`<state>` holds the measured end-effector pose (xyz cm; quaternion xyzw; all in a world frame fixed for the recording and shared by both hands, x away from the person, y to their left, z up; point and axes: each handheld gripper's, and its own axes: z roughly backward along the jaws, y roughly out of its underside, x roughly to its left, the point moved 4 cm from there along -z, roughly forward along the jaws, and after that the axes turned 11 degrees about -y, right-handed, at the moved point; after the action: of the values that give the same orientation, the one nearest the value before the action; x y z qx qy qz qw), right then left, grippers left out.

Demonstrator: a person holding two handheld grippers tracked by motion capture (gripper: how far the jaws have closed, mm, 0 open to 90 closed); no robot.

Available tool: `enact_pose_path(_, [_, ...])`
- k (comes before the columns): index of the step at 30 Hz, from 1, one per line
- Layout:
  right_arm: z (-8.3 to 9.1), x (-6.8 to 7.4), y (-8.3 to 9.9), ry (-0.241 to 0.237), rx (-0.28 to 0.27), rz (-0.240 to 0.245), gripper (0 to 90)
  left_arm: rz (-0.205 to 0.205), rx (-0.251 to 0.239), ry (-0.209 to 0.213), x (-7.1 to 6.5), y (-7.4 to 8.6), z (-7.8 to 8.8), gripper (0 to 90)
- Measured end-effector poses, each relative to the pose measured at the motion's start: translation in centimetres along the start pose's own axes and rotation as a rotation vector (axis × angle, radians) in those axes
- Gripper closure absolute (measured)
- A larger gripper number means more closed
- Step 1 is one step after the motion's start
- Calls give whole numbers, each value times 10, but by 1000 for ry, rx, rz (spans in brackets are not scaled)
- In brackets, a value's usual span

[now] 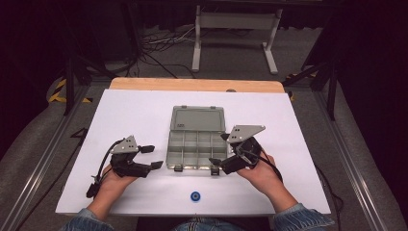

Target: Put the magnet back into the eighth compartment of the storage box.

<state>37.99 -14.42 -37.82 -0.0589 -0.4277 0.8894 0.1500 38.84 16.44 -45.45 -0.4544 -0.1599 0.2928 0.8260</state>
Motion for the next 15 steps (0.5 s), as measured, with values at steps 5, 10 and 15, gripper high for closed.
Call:
enact_pose_path(5, [-8, 13, -6, -39, 49, 48, 135, 1, -4, -11, 1, 2, 3, 298])
enact_pose_path(10, [-13, 20, -8, -64, 88, 66, 135, -2, -7, -15, 1, 2, 4, 298])
enact_pose_path(15, [-19, 29, -9, -90, 140, 86, 135, 2, -3, -9, 0, 3, 4, 298])
